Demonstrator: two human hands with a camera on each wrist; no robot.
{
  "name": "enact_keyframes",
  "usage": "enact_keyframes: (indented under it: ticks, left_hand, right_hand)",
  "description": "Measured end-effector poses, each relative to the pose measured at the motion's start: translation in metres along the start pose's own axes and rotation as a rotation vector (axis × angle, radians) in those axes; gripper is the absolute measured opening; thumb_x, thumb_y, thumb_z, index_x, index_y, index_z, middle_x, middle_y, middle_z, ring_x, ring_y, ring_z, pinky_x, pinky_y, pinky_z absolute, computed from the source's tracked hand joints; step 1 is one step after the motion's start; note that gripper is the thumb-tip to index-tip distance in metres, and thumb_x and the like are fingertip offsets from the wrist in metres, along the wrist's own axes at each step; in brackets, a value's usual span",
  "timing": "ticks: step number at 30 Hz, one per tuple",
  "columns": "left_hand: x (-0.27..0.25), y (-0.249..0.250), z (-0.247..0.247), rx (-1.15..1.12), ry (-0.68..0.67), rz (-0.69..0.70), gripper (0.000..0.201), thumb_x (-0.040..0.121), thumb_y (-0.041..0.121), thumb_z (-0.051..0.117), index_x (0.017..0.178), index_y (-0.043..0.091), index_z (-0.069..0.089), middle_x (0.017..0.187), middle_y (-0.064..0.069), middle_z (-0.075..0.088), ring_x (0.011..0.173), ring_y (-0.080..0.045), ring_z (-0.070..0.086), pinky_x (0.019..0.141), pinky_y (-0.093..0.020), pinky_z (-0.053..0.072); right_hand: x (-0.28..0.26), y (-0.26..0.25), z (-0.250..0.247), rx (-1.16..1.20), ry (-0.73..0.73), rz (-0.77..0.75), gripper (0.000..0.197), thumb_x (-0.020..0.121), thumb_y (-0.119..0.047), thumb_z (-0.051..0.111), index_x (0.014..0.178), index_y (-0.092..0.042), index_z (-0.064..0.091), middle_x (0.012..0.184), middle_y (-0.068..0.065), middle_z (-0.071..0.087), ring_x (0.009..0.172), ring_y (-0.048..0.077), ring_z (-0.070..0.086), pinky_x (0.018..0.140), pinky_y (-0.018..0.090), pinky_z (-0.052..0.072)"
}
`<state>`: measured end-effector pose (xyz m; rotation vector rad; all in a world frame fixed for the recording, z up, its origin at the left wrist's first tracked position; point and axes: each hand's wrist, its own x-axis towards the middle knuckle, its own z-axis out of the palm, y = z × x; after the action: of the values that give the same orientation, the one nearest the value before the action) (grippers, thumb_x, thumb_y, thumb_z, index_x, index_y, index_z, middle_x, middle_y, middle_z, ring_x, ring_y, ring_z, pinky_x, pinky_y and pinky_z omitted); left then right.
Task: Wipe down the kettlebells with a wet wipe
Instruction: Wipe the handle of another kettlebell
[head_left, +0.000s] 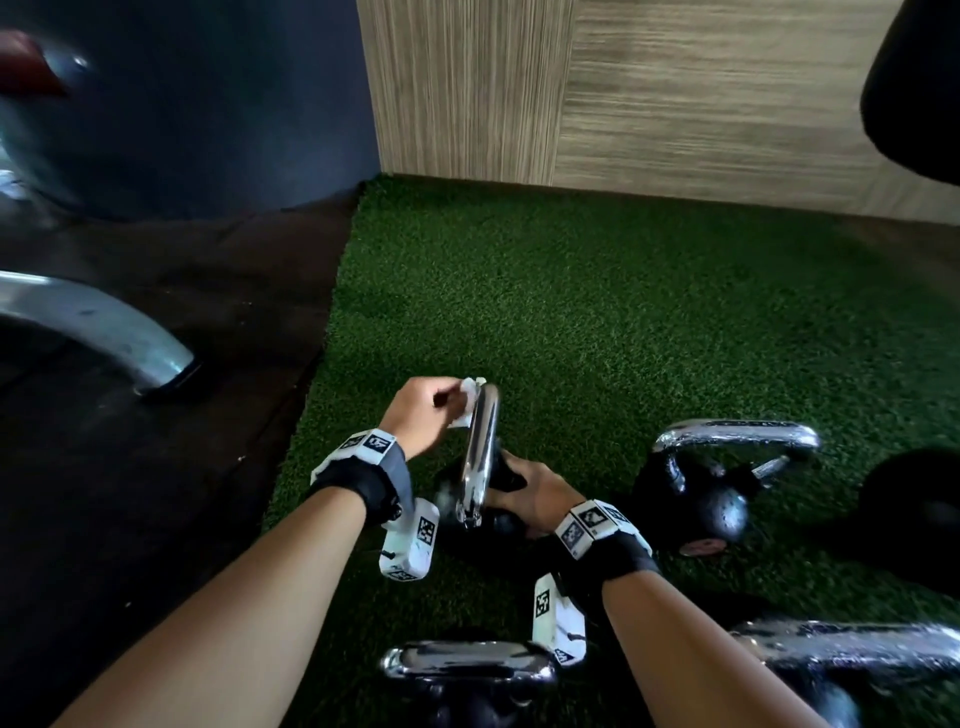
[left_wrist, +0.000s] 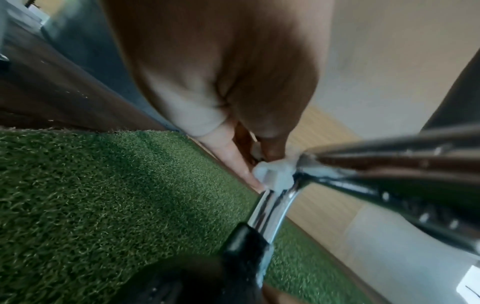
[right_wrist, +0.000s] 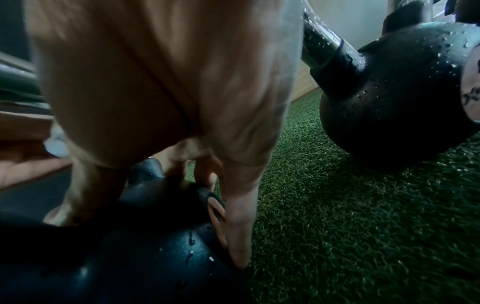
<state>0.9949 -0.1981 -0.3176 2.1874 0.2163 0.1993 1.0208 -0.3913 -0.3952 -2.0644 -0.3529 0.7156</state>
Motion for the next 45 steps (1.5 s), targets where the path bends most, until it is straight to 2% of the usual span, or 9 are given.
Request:
enact_keyframes:
  ticks: [2, 5, 8, 12, 16, 24, 32, 41, 45]
  left_hand:
    - [-0.002, -0.001, -0.004, -0.132, -0.019, -0.024, 0.019, 0.098, 0.015, 0.065, 0.114, 0.013, 0.076, 0.102, -0.003, 0.078, 0.099, -0.021, 0.074, 0.091, -0.034, 0.058]
    - [0.002, 0.001, -0.008, -0.173, 0.004, -0.011, 0.015, 0.096, 0.018, 0.069, 0.107, 0.019, 0.079, 0.095, 0.006, 0.078, 0.089, -0.006, 0.070, 0.078, -0.010, 0.052]
    - [0.003, 0.007, -0.010, -0.228, -0.028, -0.078, 0.009, 0.093, 0.020, 0.074, 0.097, 0.024, 0.081, 0.084, 0.011, 0.079, 0.077, 0.001, 0.072, 0.068, -0.009, 0.052]
    - [-0.004, 0.003, -0.020, -0.353, -0.209, -0.209, 0.006, 0.088, 0.013, 0.077, 0.092, 0.017, 0.079, 0.080, 0.006, 0.079, 0.075, -0.005, 0.074, 0.068, -0.013, 0.056]
    - [-0.013, 0.002, -0.032, -0.138, -0.237, -0.138, 0.005, 0.084, 0.027, 0.082, 0.087, 0.030, 0.079, 0.085, 0.016, 0.079, 0.080, 0.006, 0.071, 0.070, -0.003, 0.050]
    - [-0.039, -0.006, -0.029, -0.366, -0.336, -0.185, 0.007, 0.086, 0.008, 0.078, 0.090, 0.014, 0.076, 0.078, 0.006, 0.077, 0.072, -0.001, 0.070, 0.066, -0.012, 0.054]
    - [-0.080, -0.022, -0.030, -0.317, -0.384, -0.024, 0.018, 0.085, 0.004, 0.077, 0.083, 0.021, 0.080, 0.084, 0.003, 0.079, 0.078, -0.003, 0.070, 0.072, -0.014, 0.052]
    - [-0.105, -0.028, -0.020, -0.185, -0.281, 0.089, 0.027, 0.071, 0.038, 0.083, 0.096, 0.026, 0.083, 0.094, 0.010, 0.080, 0.091, -0.010, 0.075, 0.084, -0.023, 0.057]
    - [-0.103, -0.037, -0.012, -0.076, -0.263, 0.099, 0.030, 0.077, 0.023, 0.087, 0.084, 0.050, 0.078, 0.088, 0.022, 0.077, 0.084, 0.002, 0.073, 0.076, -0.013, 0.052]
  right_hand:
    - [0.000, 0.001, 0.000, 0.006, -0.014, -0.011, 0.077, 0.064, -0.065, 0.082, 0.134, -0.049, 0.055, 0.101, -0.013, 0.070, 0.094, 0.010, 0.066, 0.073, 0.021, 0.051]
    - [-0.001, 0.002, -0.002, 0.004, -0.019, -0.027, 0.076, 0.064, -0.065, 0.082, 0.133, -0.048, 0.056, 0.104, -0.015, 0.069, 0.095, 0.008, 0.066, 0.078, 0.023, 0.049]
    - [-0.004, 0.001, -0.002, 0.025, -0.015, -0.035, 0.080, 0.053, -0.073, 0.079, 0.127, -0.051, 0.060, 0.100, -0.018, 0.070, 0.090, 0.003, 0.067, 0.074, 0.019, 0.049]
    - [-0.003, 0.003, 0.001, 0.084, -0.029, -0.047, 0.073, 0.050, -0.072, 0.082, 0.118, -0.052, 0.065, 0.095, -0.015, 0.075, 0.084, 0.005, 0.068, 0.086, 0.032, 0.054]
    - [-0.002, 0.003, 0.003, 0.085, -0.034, -0.069, 0.097, 0.041, -0.081, 0.081, 0.127, -0.038, 0.064, 0.114, -0.003, 0.075, 0.108, 0.020, 0.069, 0.104, 0.045, 0.051]
    - [-0.007, -0.001, -0.002, -0.061, -0.030, -0.095, 0.065, 0.073, -0.058, 0.081, 0.131, -0.036, 0.062, 0.113, -0.006, 0.074, 0.108, 0.011, 0.068, 0.101, 0.035, 0.051]
    - [-0.008, -0.005, -0.001, -0.102, 0.030, -0.085, 0.082, 0.048, -0.083, 0.069, 0.120, -0.044, 0.065, 0.091, -0.028, 0.069, 0.094, -0.007, 0.065, 0.077, 0.013, 0.044]
    - [-0.004, 0.000, -0.002, -0.122, 0.020, -0.075, 0.094, 0.049, -0.082, 0.072, 0.132, -0.039, 0.061, 0.116, -0.009, 0.073, 0.109, 0.009, 0.067, 0.100, 0.034, 0.052]
    - [-0.007, -0.001, -0.004, -0.110, 0.028, -0.081, 0.091, 0.050, -0.080, 0.072, 0.132, -0.040, 0.061, 0.116, -0.011, 0.072, 0.109, 0.008, 0.067, 0.101, 0.033, 0.051]
